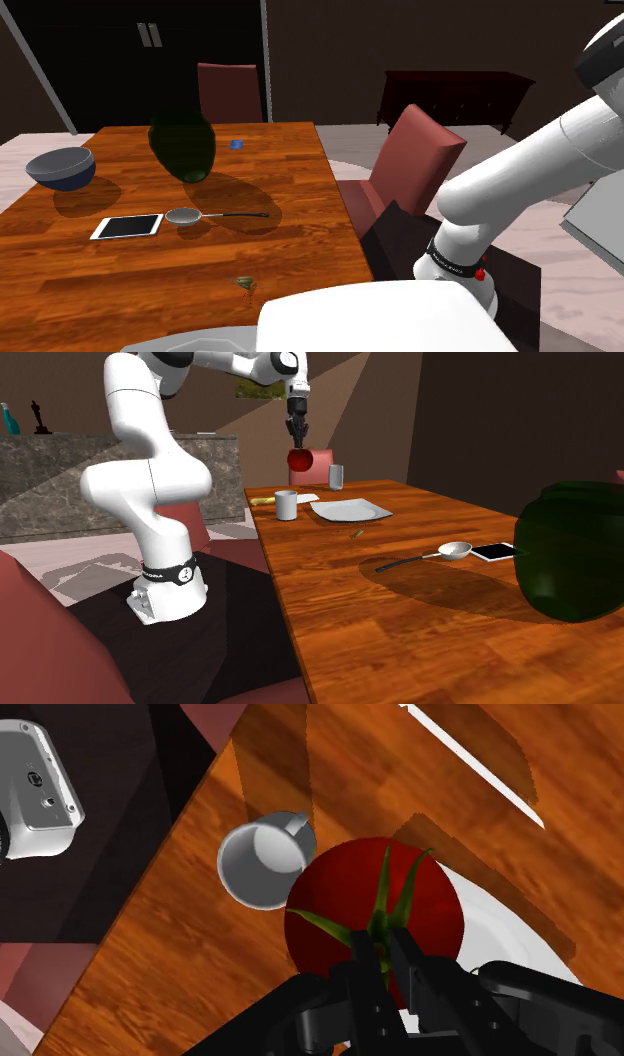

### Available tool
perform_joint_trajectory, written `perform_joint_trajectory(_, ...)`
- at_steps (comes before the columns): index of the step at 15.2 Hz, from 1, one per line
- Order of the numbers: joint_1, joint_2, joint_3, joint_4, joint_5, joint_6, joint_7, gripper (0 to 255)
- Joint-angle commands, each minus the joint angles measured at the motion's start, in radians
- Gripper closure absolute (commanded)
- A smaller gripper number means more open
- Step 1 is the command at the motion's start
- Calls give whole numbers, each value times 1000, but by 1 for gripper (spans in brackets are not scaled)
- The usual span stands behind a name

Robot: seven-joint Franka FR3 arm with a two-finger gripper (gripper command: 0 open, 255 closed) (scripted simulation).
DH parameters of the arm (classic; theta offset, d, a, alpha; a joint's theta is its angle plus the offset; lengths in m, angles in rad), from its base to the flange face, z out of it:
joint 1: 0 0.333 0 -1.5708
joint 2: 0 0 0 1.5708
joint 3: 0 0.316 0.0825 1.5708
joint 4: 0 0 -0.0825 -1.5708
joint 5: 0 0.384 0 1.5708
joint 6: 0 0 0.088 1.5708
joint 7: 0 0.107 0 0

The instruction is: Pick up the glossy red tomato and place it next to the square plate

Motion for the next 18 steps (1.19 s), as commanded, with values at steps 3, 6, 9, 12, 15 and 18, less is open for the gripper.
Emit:
perform_joint_trajectory(3, -90, -71, 78, 76, 62, -18, 9, 255)
perform_joint_trajectory(6, -72, -72, 76, 29, 64, 23, 8, 255)
perform_joint_trajectory(9, -58, -76, 76, -14, 68, 63, 7, 255)
perform_joint_trajectory(12, -48, -81, 78, -54, 75, 101, 4, 255)
perform_joint_trajectory(15, -41, -88, 83, -91, 83, 137, 1, 255)
perform_joint_trajectory(18, -37, -96, 90, -125, 92, 173, -3, 255)
